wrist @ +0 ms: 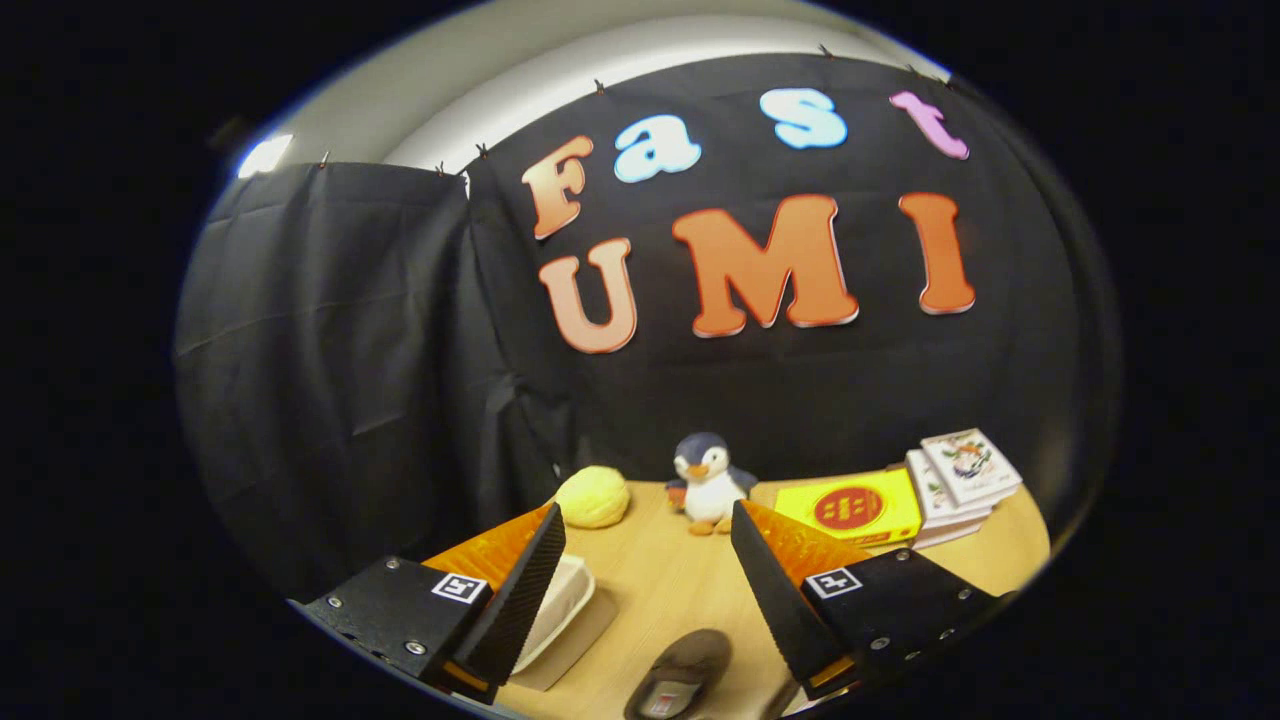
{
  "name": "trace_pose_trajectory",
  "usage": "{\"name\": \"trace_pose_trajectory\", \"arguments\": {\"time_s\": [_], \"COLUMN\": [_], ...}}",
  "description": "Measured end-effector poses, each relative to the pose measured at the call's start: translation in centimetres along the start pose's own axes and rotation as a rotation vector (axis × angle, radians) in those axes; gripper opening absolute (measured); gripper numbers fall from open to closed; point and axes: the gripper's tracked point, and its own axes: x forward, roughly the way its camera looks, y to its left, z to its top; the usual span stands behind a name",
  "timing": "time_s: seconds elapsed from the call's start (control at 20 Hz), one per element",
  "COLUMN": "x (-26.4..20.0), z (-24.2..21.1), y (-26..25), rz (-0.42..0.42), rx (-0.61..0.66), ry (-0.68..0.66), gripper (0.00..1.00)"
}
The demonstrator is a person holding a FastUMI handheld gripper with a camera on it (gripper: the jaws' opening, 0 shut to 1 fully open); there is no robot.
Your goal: Open the storage box then place both shoes into the box .Put the left shoe in first, then the right shoe, with the right side of both shoes facing outward in a uniform manner.
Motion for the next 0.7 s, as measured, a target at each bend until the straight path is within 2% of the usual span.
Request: {"name": "trace_pose_trajectory", "arguments": {"time_s": [0.4, 0.7], "x": [3.4, 5.3], "z": [-10.4, -16.4], "y": [4.3, 8.5], "rz": [0.174, 0.293], "rx": [0.175, 0.325], "ry": [0.33, 0.512], "gripper": [0.98, 0.98]}}
